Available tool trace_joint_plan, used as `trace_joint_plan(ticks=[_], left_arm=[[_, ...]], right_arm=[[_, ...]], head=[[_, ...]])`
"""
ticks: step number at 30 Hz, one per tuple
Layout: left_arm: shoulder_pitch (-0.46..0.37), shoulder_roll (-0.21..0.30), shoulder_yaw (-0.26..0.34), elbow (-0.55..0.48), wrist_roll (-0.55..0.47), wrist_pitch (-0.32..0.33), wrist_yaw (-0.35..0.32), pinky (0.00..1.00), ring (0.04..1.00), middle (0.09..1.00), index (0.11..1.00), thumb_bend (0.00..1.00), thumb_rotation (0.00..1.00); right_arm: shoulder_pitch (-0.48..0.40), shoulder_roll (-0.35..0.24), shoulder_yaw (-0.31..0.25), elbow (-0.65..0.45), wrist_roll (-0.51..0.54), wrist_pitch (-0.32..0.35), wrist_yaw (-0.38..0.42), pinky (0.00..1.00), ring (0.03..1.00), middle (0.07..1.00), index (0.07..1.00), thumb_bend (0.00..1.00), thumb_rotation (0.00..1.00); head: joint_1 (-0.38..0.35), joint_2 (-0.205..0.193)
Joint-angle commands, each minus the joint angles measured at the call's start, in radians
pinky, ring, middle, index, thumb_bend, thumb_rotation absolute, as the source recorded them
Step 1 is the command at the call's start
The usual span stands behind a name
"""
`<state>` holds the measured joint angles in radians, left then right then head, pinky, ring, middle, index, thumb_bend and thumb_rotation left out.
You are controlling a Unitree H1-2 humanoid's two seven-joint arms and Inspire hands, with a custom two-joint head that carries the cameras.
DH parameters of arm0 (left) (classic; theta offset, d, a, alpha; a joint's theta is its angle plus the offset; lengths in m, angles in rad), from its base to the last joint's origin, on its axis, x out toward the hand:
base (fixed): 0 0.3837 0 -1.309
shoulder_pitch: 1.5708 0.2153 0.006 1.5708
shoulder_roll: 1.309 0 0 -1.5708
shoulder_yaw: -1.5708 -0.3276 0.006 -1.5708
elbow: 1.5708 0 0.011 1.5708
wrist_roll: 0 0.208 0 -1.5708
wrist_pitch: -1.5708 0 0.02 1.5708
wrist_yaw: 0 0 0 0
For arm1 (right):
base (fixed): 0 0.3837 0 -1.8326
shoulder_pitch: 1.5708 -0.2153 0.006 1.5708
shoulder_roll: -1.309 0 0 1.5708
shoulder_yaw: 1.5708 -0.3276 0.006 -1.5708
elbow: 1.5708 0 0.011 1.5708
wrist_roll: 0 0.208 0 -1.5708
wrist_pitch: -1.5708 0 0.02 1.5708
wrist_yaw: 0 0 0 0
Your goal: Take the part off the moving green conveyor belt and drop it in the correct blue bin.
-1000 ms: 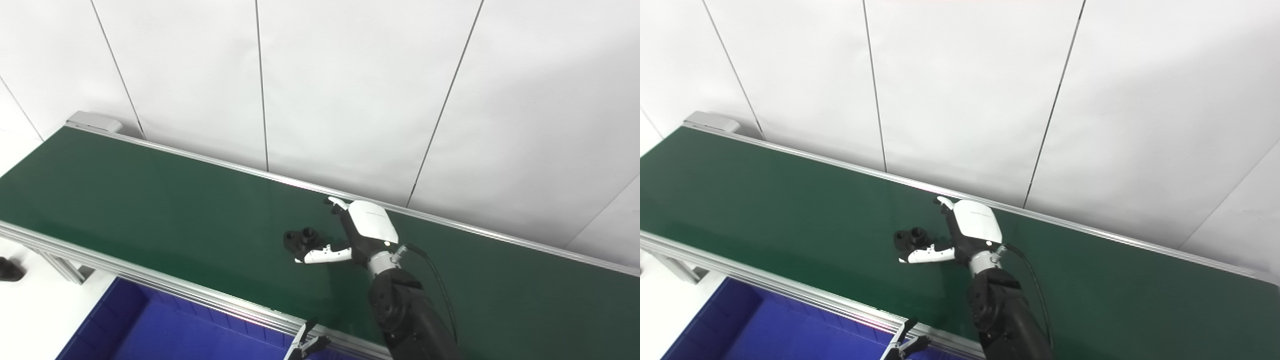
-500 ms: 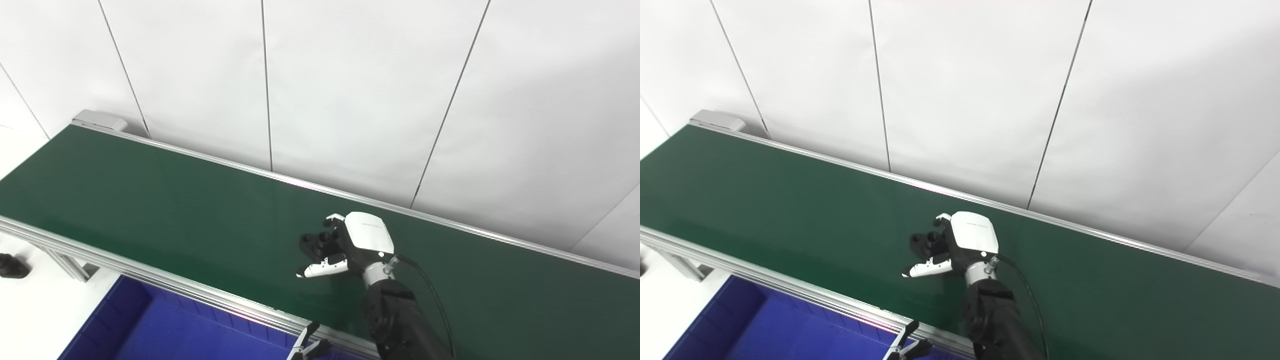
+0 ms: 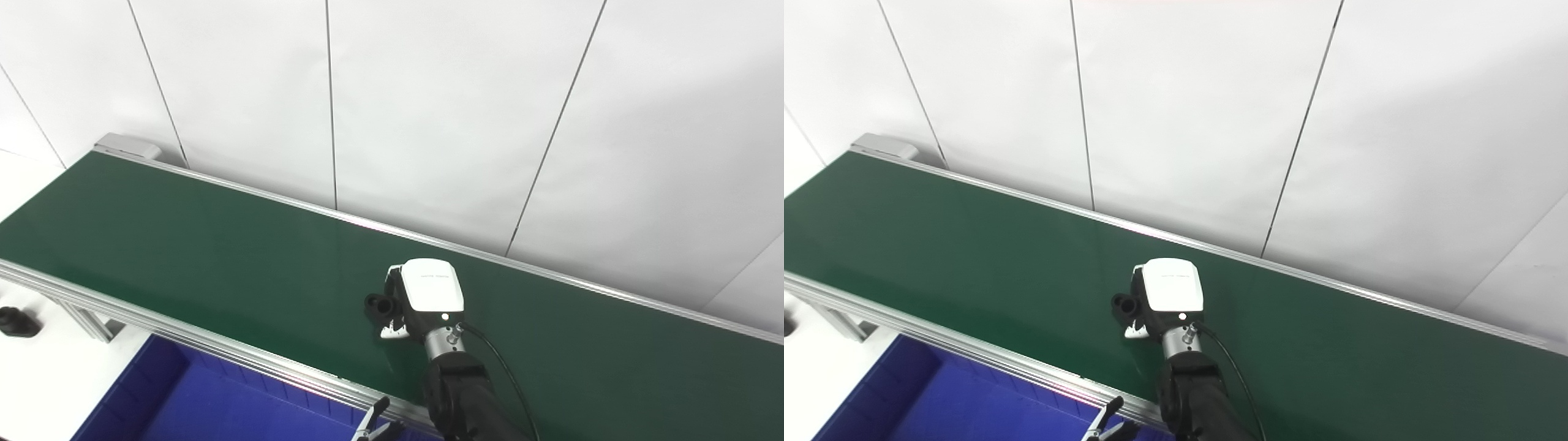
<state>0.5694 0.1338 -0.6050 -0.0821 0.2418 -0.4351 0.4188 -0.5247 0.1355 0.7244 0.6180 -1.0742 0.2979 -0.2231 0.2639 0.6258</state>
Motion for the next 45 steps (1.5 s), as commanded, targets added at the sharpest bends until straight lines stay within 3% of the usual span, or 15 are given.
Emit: trace_joint_plan(ticks=[1, 11, 19, 25, 32, 37, 41, 42, 45], left_arm=[[0.029, -0.099, -0.079, -0.041, 0.03, -0.034, -0.027, 0.77, 0.863, 0.867, 0.989, 0.79, 0.78], [0.023, -0.095, -0.082, -0.036, 0.017, -0.034, -0.028, 0.78, 0.859, 0.854, 0.976, 0.79, 0.77], [0.024, -0.094, -0.067, -0.043, -0.008, -0.034, -0.053, 0.79, 0.849, 0.843, 0.964, 0.79, 0.75], [0.022, -0.076, -0.047, -0.052, -0.023, -0.033, -0.071, 0.78, 0.84, 0.835, 0.958, 0.78, 0.75], [0.04, -0.079, 0.014, -0.071, 0.058, -0.032, -0.074, 0.7, 0.795, 0.811, 0.933, 0.8, 0.82], [0.053, -0.064, 0.048, -0.095, 0.067, -0.031, -0.091, 0.69, 0.778, 0.802, 0.931, 0.8, 0.86], [0.068, -0.041, 0.071, -0.14, -0.023, -0.02, -0.159, 0.83, 0.839, 0.848, 0.977, 0.77, 0.84], [0.073, -0.032, 0.08, -0.159, -0.043, -0.012, -0.177, 0.84, 0.843, 0.852, 0.982, 0.77, 0.84], [0.084, -0.016, 0.107, -0.202, -0.085, 0.013, -0.223, 0.91, 0.874, 0.87, 1.0, 0.73, 0.85]], right_arm=[[-0.022, -0.006, 0.002, -0.001, -0.013, 0.036, 0.005, 0.04, 0.107, 0.191, 0.489, 0.52, 0.12], [-0.004, -0.036, -0.016, -0.058, 0.008, 0.016, 0.02, 0.07, 0.127, 0.215, 0.49, 0.52, 0.12], [0.032, -0.062, -0.037, -0.172, 0.026, -0.022, -0.036, 0.08, 0.141, 0.233, 0.488, 0.52, 0.12], [0.076, -0.104, -0.045, -0.344, 0.02, -0.014, 0.013, 0.08, 0.139, 0.236, 0.486, 0.51, 0.13], [0.125, -0.161, -0.065, -0.505, -0.001, -0.014, 0.056, 0.08, 0.143, 0.248, 0.484, 0.51, 0.13], [0.175, -0.194, -0.094, -0.642, -0.018, -0.003, 0.118, 0.08, 0.138, 0.248, 0.484, 0.51, 0.13], [0.227, -0.205, -0.113, -0.756, -0.05, 0.008, 0.184, 0.08, 0.138, 0.241, 0.485, 0.51, 0.13], [0.244, -0.205, -0.118, -0.791, -0.063, 0.013, 0.205, 0.08, 0.139, 0.242, 0.485, 0.51, 0.13], [0.287, -0.198, -0.136, -0.863, -0.093, 0.023, 0.258, 0.08, 0.134, 0.229, 0.485, 0.51, 0.13]], head=[[-0.005, 0.001], [-0.014, 0.002], [-0.039, 0.014], [-0.085, 0.023], [-0.142, 0.042], [-0.231, 0.082], [-0.297, 0.112], [-0.341, 0.137], [-0.384, 0.162]])
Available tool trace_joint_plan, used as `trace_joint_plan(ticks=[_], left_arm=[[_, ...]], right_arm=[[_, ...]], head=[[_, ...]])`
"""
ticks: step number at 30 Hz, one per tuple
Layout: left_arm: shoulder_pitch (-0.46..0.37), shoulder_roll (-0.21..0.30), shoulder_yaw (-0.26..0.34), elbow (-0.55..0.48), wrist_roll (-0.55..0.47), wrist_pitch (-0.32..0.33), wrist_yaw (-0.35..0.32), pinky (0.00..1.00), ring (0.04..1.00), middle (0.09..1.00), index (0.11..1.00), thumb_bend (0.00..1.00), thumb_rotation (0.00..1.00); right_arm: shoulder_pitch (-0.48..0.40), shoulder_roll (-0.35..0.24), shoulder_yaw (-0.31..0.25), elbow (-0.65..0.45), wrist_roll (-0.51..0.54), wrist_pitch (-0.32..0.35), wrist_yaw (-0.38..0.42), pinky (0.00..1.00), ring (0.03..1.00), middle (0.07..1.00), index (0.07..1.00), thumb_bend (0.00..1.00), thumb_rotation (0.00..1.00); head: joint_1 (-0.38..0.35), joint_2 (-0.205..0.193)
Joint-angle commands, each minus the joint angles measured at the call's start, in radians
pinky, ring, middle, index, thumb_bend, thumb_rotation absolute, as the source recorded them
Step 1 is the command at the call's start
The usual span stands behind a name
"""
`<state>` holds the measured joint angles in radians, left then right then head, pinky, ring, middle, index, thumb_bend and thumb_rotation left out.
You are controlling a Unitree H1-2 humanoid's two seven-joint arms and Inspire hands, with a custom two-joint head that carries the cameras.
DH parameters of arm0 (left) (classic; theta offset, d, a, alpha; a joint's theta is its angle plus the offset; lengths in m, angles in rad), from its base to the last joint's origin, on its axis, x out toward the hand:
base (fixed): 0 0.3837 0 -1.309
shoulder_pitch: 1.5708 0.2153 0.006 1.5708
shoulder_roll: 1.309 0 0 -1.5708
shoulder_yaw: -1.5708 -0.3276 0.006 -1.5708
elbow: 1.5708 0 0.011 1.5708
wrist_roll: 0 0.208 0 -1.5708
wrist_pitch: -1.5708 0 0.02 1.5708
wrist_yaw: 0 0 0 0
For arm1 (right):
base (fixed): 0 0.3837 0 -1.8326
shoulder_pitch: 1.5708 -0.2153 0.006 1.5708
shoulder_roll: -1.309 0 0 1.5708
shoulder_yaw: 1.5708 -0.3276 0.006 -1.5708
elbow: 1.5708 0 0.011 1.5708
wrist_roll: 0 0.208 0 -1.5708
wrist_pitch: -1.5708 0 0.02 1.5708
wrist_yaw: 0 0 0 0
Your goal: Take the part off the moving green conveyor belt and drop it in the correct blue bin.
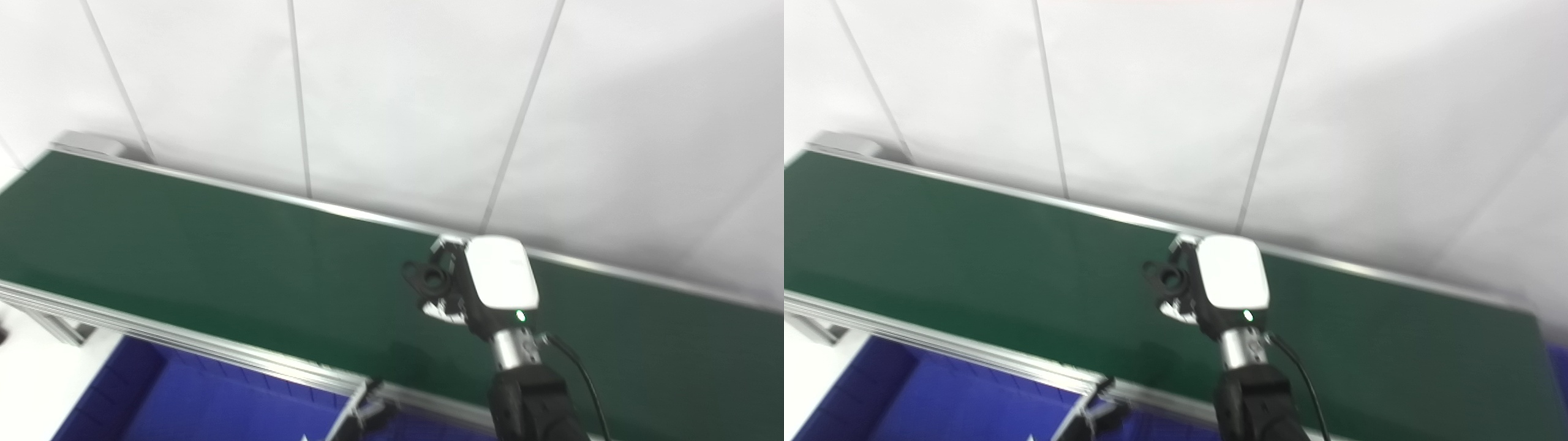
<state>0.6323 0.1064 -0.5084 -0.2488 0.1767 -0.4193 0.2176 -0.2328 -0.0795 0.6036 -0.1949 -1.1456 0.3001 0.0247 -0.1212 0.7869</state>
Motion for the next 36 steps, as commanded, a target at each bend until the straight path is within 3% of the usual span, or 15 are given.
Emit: trace_joint_plan(ticks=[1, 6, 12, 18, 23, 29, 36], left_arm=[[0.023, 0.017, 0.021, -0.046, -0.035, 0.002, -0.038, 0.91, 0.875, 0.87, 1.0, 0.72, 0.85], [0.034, 0.033, 0.069, -0.099, -0.094, 0.039, -0.095, 0.99, 0.935, 0.885, 1.0, 0.73, 0.89], [0.057, 0.047, 0.126, -0.148, -0.108, 0.075, -0.136, 1.0, 0.956, 0.895, 1.0, 0.74, 0.94], [0.073, 0.059, 0.162, -0.172, -0.161, 0.084, -0.187, 1.0, 0.98, 0.918, 1.0, 0.67, 0.96], [0.079, 0.062, 0.187, -0.189, -0.195, 0.101, -0.219, 1.0, 0.992, 0.929, 1.0, 0.69, 0.98], [0.077, 0.053, 0.21, -0.2, -0.212, 0.109, -0.242, 1.0, 0.983, 0.927, 1.0, 0.68, 0.96], [0.082, 0.038, 0.222, -0.221, -0.218, 0.137, -0.252, 1.0, 0.975, 0.92, 1.0, 0.69, 0.97]], right_arm=[[0.014, 0.019, -0.02, -0.074, -0.034, 0.021, 0.023, 0.08, 0.134, 0.229, 0.485, 0.51, 0.13], [0.145, 0.018, -0.051, -0.212, -0.09, 0.012, 0.083, 0.09, 0.15, 0.258, 0.486, 0.51, 0.13], [0.327, 0.029, -0.068, -0.368, -0.169, -0.023, 0.146, 0.1, 0.16, 0.265, 0.486, 0.51, 0.13], [0.499, 0.037, -0.068, -0.485, -0.234, -0.064, 0.173, 0.08, 0.15, 0.263, 0.486, 0.51, 0.13], [0.66, 0.049, -0.078, -0.557, -0.25, -0.078, 0.164, 0.08, 0.149, 0.258, 0.485, 0.51, 0.13], [0.829, 0.05, -0.093, -0.566, -0.254, -0.108, 0.093, 0.1, 0.164, 0.275, 0.486, 0.51, 0.13], [0.886, 0.047, -0.177, -0.471, -0.238, -0.096, 0.062, 0.09, 0.16, 0.255, 0.487, 0.51, 0.12]], head=[[-0.032, 0.012], [-0.133, 0.076], [-0.215, 0.078], [-0.254, 0.088], [-0.272, 0.094], [-0.288, 0.112], [-0.284, 0.121]])
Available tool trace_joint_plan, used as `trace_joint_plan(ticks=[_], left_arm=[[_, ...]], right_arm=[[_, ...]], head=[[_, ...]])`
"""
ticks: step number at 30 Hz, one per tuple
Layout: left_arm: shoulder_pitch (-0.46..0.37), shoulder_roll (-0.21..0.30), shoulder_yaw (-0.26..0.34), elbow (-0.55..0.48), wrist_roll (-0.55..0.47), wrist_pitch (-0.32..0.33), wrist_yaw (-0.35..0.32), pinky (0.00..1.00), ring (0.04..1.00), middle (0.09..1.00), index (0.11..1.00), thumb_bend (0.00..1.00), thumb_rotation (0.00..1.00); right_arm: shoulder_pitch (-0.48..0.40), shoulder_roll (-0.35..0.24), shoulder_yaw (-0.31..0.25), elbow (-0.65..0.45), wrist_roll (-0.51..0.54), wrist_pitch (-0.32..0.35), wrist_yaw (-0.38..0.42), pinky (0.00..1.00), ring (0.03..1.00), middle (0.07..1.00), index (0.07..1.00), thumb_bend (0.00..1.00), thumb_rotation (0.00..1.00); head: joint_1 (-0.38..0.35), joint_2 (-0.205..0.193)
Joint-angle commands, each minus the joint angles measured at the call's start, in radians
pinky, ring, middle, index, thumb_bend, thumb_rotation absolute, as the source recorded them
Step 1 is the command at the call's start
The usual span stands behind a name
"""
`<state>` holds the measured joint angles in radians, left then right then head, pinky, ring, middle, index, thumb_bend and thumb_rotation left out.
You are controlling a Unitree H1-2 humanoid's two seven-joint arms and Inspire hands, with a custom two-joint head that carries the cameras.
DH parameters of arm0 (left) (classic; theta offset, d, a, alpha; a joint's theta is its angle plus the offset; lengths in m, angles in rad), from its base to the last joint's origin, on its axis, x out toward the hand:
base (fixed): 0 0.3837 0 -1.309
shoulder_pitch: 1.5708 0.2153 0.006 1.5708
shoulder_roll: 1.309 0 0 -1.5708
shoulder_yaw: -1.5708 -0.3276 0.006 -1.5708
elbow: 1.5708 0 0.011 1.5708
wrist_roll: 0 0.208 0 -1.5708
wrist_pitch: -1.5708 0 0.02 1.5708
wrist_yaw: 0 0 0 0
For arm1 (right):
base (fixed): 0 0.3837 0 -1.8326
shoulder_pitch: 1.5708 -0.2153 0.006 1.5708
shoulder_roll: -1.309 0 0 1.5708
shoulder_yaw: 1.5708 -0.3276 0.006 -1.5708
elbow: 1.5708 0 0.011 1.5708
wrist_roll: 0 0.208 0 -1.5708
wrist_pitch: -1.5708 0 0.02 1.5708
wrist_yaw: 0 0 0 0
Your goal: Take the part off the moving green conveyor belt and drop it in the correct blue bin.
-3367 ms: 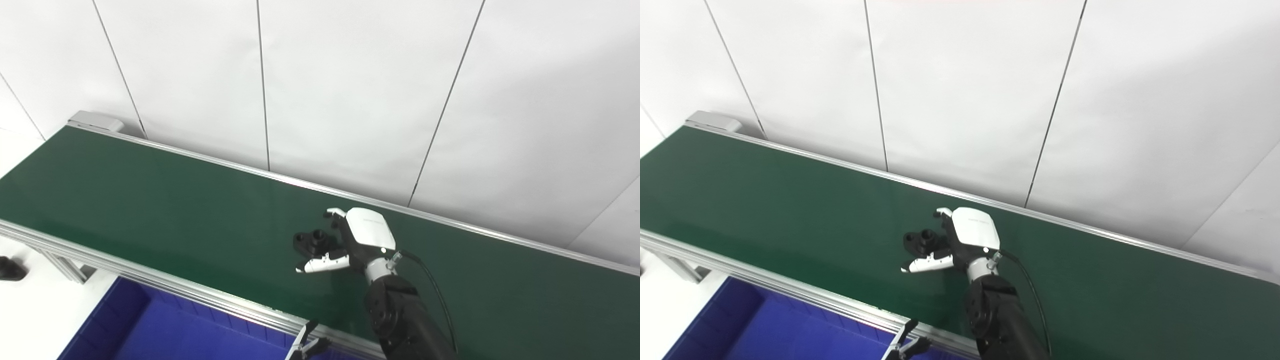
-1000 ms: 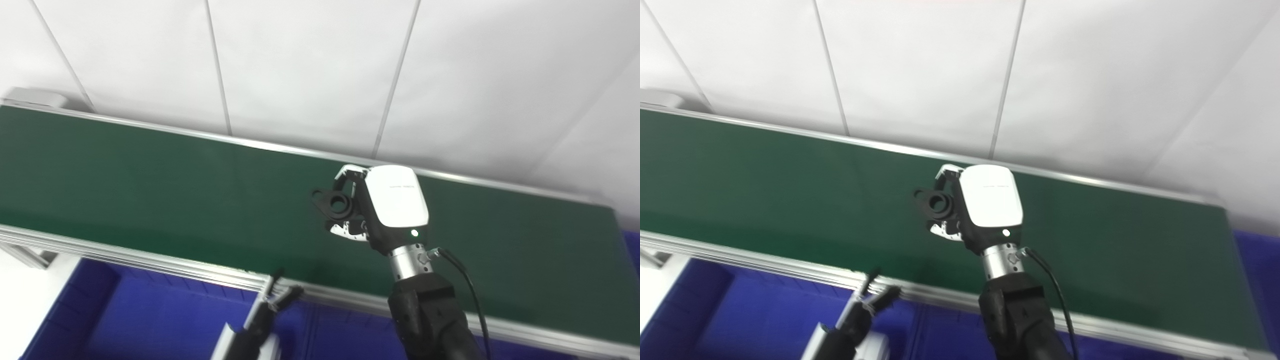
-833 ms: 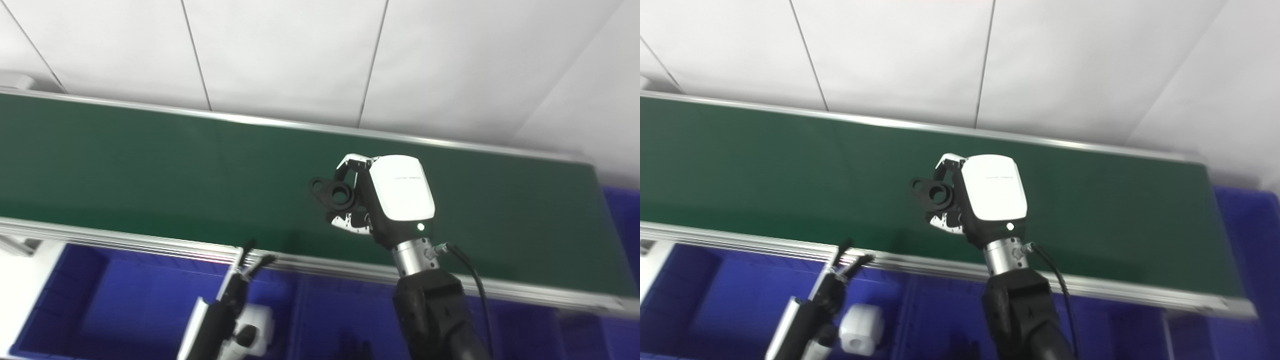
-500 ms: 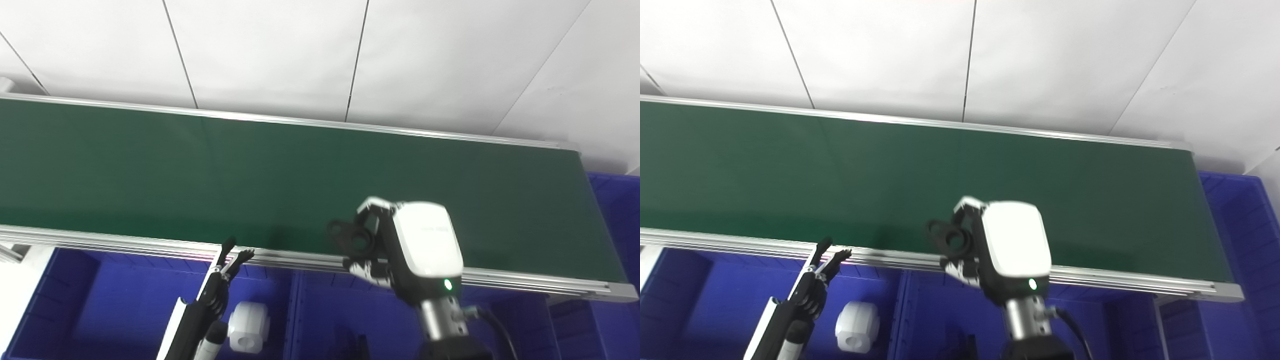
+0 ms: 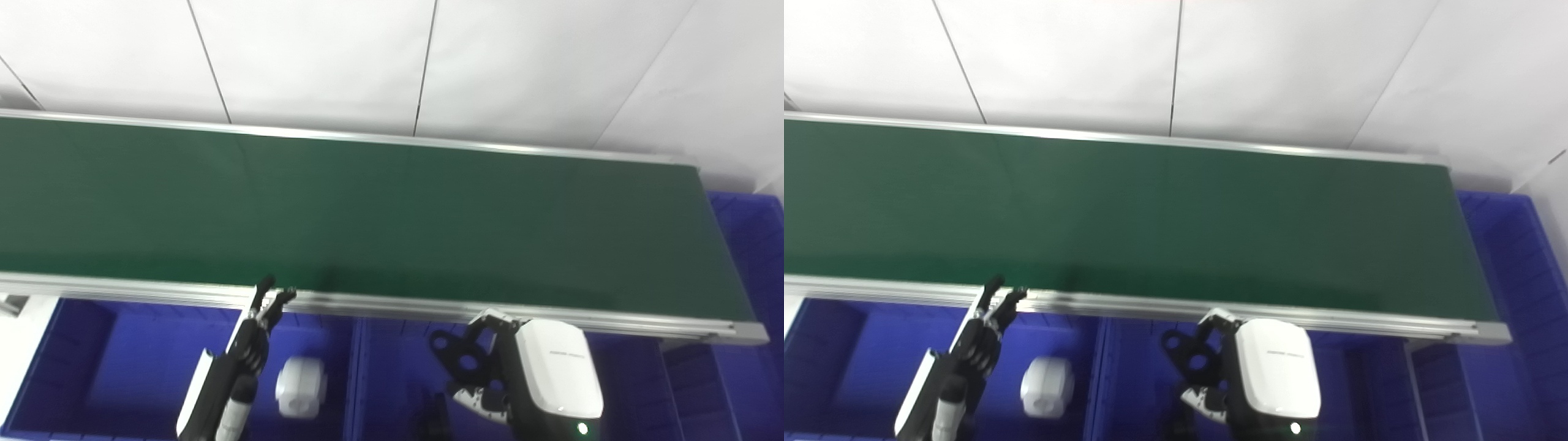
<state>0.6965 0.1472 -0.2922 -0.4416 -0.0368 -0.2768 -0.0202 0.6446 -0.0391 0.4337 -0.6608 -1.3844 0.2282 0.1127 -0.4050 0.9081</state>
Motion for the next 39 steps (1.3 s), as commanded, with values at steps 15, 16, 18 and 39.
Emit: trace_joint_plan(ticks=[15, 16, 18, 39], left_arm=[[0.027, -0.027, 0.008, -0.037, 0.001, 0.003, -0.022, 1.0, 0.971, 0.906, 1.0, 0.69, 0.96], [0.027, -0.027, 0.008, -0.037, 0.001, 0.002, -0.023, 1.0, 0.97, 0.905, 1.0, 0.7, 0.96], [0.029, -0.027, 0.009, -0.034, -0.001, -0.003, -0.025, 1.0, 0.968, 0.904, 1.0, 0.7, 0.95], [0.046, -0.013, 0.036, -0.045, 0.026, 0.003, -0.047, 1.0, 0.943, 0.891, 1.0, 0.7, 0.93]], right_arm=[[-0.008, 0.063, -0.109, 0.071, -0.164, 0.015, 0.234, 0.5, 0.583, 0.693, 0.781, 0.86, 0.43], [-0.007, 0.069, -0.114, 0.065, -0.182, 0.009, 0.267, 0.64, 0.699, 0.78, 0.819, 0.92, 0.56], [-0.003, 0.078, -0.12, 0.053, -0.209, -0.003, 0.323, 0.79, 0.807, 0.857, 0.85, 0.97, 0.68], [0.246, 0.102, -0.117, -0.13, 1.018, -0.163, 0.095, 0.78, 0.868, 0.897, 0.9, 0.91, 0.97]], head=[[0.025, 0.01], [0.025, 0.01], [0.031, 0.009], [0.072, 0.03]])
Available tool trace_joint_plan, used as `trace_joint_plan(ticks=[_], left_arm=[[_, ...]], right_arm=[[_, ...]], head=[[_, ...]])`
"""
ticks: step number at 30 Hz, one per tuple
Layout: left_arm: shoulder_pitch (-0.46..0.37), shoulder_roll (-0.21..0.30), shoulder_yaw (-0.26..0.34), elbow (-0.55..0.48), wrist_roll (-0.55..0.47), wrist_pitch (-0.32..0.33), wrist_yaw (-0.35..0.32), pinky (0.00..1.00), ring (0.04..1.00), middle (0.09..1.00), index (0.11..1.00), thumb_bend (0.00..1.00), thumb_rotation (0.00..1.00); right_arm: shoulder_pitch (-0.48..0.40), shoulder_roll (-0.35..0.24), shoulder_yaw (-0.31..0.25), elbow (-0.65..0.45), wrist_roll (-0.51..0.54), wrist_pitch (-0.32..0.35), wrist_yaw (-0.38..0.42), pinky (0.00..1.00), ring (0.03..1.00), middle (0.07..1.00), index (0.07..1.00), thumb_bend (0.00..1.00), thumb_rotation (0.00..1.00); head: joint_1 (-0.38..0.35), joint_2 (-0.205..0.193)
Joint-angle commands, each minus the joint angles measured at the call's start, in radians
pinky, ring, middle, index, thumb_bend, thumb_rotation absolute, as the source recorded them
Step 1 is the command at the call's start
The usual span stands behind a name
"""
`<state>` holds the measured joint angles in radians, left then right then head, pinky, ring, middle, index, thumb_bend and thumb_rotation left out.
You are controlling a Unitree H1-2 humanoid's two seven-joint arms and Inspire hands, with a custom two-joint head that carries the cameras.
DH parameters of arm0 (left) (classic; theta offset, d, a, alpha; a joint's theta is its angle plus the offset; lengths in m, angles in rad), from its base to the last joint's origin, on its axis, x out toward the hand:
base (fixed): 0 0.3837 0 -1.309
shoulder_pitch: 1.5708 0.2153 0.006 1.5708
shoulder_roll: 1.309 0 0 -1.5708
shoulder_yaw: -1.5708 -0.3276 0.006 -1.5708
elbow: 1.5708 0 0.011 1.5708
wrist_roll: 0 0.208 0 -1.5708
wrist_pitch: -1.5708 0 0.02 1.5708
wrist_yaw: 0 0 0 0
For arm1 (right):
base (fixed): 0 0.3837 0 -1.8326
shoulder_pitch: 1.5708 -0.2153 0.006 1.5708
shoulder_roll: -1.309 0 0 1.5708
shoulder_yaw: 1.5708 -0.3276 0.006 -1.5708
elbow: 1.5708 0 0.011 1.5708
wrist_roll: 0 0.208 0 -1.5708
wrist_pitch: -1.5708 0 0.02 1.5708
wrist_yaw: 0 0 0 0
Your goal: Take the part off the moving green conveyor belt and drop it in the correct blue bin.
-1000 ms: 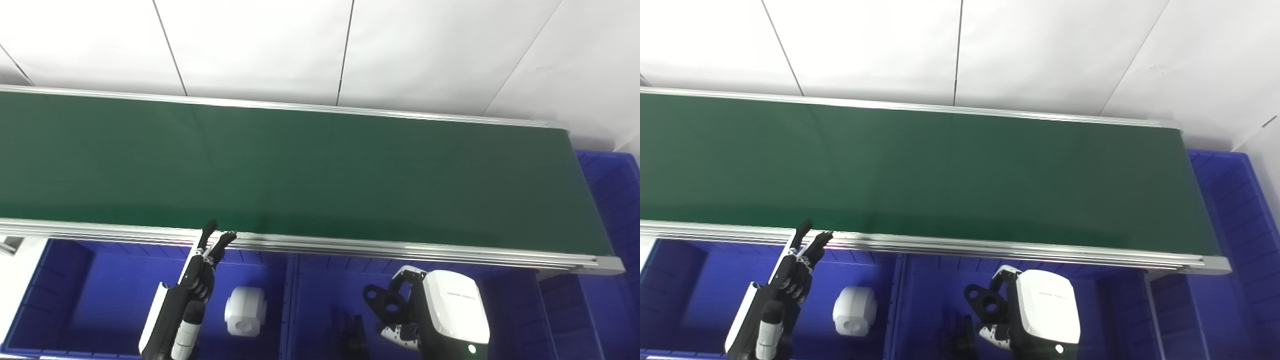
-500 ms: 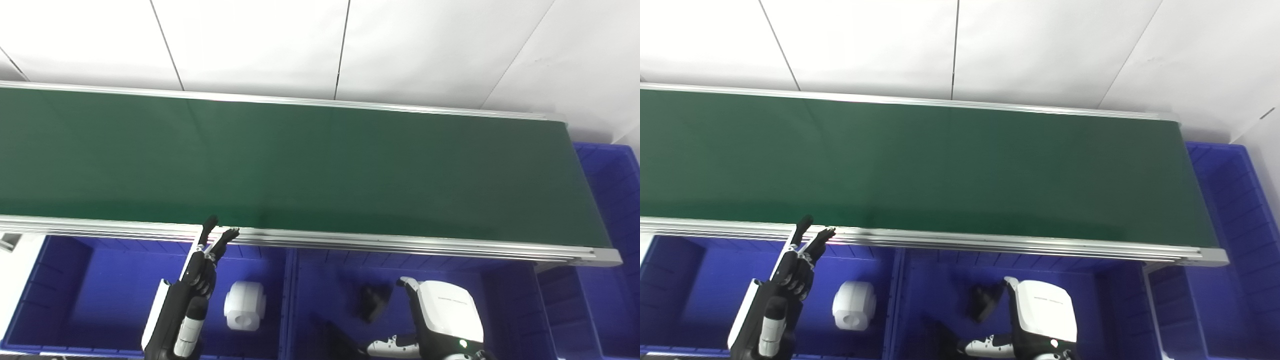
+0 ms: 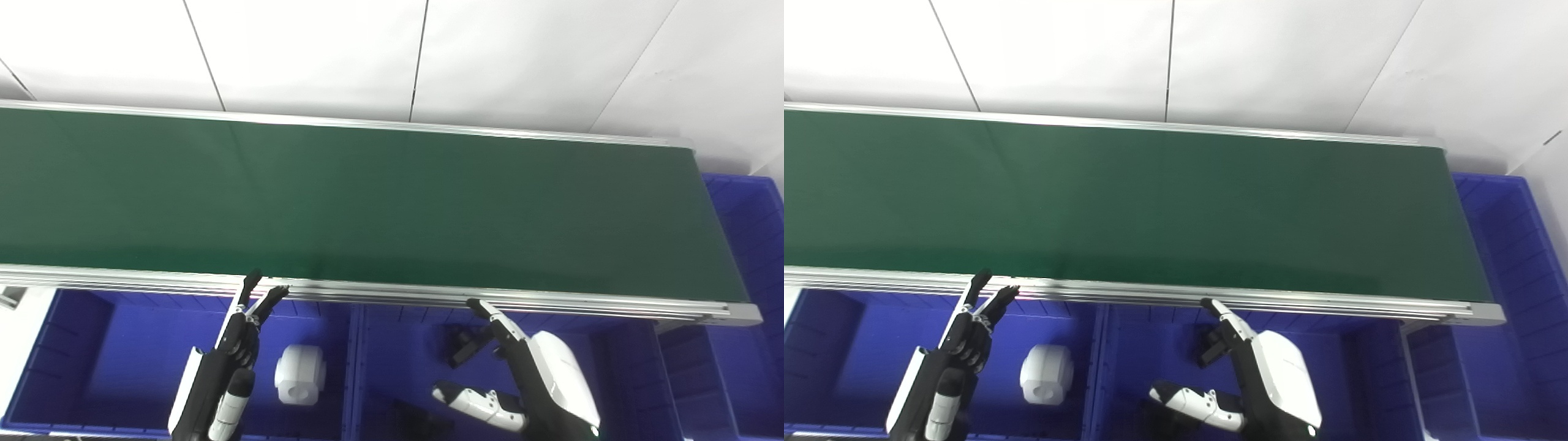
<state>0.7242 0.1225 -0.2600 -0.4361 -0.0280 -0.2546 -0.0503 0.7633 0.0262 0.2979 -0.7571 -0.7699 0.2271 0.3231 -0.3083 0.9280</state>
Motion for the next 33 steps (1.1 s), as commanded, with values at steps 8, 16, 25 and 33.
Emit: trace_joint_plan(ticks=[8, 16, 25, 33], left_arm=[[-0.022, 0.044, 0.041, -0.052, -0.075, 0.011, -0.036, 1.0, 0.977, 0.917, 1.0, 0.71, 0.91], [-0.038, 0.05, 0.093, -0.032, -0.132, 0.025, -0.042, 1.0, 0.978, 0.927, 1.0, 0.7, 0.97], [-0.026, 0.02, 0.083, -0.036, -0.106, 0.013, -0.059, 1.0, 0.968, 0.926, 1.0, 0.71, 0.98], [0.0, -0.007, 0.035, -0.043, -0.035, -0.012, -0.067, 1.0, 0.955, 0.902, 1.0, 0.71, 0.9]], right_arm=[[0.15, 0.125, 0.066, 0.199, 0.62, -0.426, -0.242, 0.83, 0.859, 0.882, 0.912, 0.94, 1.0], [0.074, 0.163, 0.117, 0.296, 0.618, -0.446, -0.304, 0.8, 0.836, 0.88, 0.906, 0.92, 1.0], [0.067, 0.121, 0.12, 0.273, 0.65, -0.413, -0.337, 0.83, 0.848, 0.886, 0.913, 0.93, 1.0], [0.066, 0.039, 0.065, 0.267, 0.722, -0.474, -0.338, 0.83, 0.861, 0.908, 0.926, 0.93, 1.0]], head=[[-0.246, 0.005], [-0.383, -0.006], [-0.205, 0.02], [-0.014, -0.003]])
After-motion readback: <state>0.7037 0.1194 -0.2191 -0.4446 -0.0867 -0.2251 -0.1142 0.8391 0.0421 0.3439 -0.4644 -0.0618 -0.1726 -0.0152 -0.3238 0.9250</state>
